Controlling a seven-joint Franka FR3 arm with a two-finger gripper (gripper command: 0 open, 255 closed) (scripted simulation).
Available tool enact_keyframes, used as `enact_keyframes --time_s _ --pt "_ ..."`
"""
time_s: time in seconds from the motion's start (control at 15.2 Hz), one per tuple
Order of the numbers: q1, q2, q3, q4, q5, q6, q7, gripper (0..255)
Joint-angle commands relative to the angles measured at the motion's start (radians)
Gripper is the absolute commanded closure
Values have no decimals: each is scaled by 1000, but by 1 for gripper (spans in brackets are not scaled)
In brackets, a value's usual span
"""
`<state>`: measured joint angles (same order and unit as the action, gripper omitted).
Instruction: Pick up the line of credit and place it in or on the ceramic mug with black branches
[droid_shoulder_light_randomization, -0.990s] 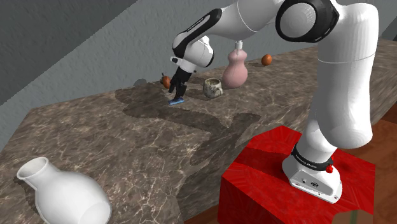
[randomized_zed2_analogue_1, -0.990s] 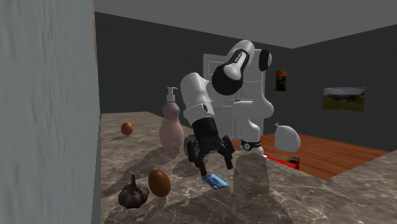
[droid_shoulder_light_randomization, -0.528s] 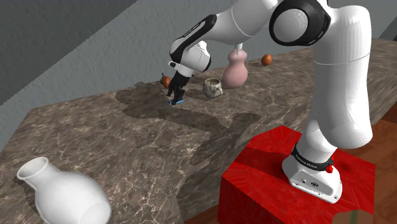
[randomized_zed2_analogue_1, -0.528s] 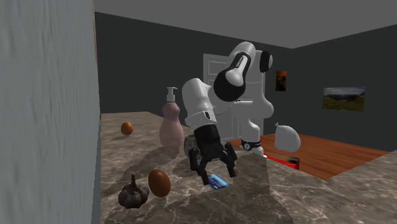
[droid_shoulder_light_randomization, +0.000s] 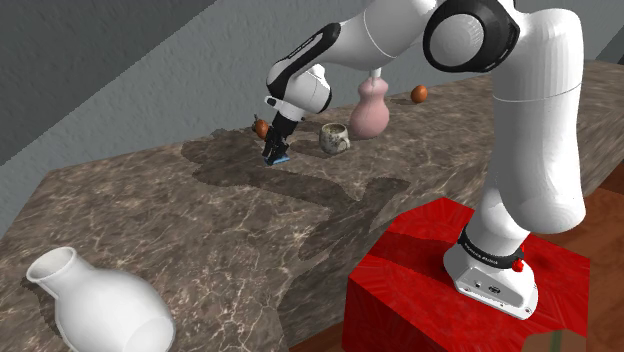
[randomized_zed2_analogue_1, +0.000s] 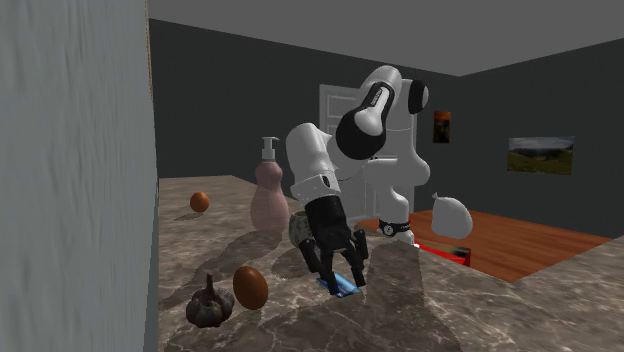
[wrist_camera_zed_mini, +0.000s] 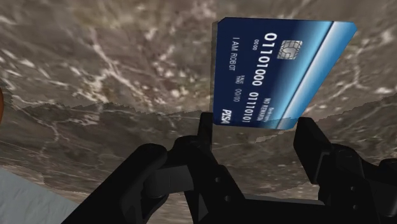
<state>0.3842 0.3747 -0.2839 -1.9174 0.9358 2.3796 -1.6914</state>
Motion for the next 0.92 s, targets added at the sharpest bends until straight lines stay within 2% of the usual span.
enact_keyframes --time_s 0.0,0.33,0.86 --pt "0 0 0 0 0 0 0 255" --pt "0 0 0 0 0 0 0 255" --pt "15 -62 -24 15 -72 -52 79 255"
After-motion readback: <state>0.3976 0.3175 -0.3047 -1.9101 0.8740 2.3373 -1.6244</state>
